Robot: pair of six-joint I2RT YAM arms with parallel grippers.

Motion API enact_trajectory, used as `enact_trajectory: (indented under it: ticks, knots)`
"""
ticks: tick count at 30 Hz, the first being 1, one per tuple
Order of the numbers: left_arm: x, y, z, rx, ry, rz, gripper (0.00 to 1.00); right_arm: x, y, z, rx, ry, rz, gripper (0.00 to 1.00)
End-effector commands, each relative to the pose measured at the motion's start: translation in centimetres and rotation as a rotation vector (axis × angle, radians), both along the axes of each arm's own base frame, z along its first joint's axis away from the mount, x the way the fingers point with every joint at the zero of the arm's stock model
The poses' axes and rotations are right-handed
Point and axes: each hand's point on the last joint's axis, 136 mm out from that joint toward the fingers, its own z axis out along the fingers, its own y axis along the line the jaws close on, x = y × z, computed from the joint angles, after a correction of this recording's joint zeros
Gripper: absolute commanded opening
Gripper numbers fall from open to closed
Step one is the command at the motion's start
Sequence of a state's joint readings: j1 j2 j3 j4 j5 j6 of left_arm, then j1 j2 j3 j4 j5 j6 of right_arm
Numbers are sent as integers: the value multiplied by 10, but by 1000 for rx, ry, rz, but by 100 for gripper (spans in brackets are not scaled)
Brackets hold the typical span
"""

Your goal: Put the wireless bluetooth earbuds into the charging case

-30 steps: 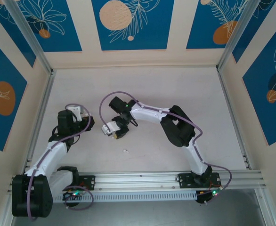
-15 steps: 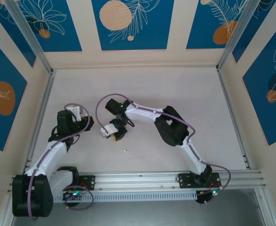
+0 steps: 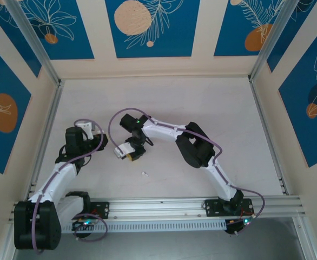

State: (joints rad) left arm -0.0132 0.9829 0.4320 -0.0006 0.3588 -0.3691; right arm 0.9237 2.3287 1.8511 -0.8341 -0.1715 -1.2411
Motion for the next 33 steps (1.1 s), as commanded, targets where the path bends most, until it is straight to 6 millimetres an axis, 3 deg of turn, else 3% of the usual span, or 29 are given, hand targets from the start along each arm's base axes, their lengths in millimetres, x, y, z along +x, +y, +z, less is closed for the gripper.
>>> enact_trajectory:
  ticks: [1, 8, 13, 19, 26, 33]
  knots:
    - [3, 1, 12, -19, -35, -1, 17, -6, -10, -6, -52, 10, -19, 18]
    - [4, -8, 17, -49, -73, -42, 16, -1, -20, 10, -8, -7, -120, 14]
    - [6, -24, 29, -95, -152, -113, 15, 7, -28, 43, 129, 40, -275, 13]
    - [1, -63, 42, -92, -273, -261, 15, 23, -48, 99, 392, 164, -496, 13]
    - [-7, -113, 52, -32, -424, -447, 16, 32, -90, 155, 672, 297, -681, 13]
    - [-16, -164, 72, -11, -606, -603, 16, 23, -125, 199, 848, 376, -762, 13]
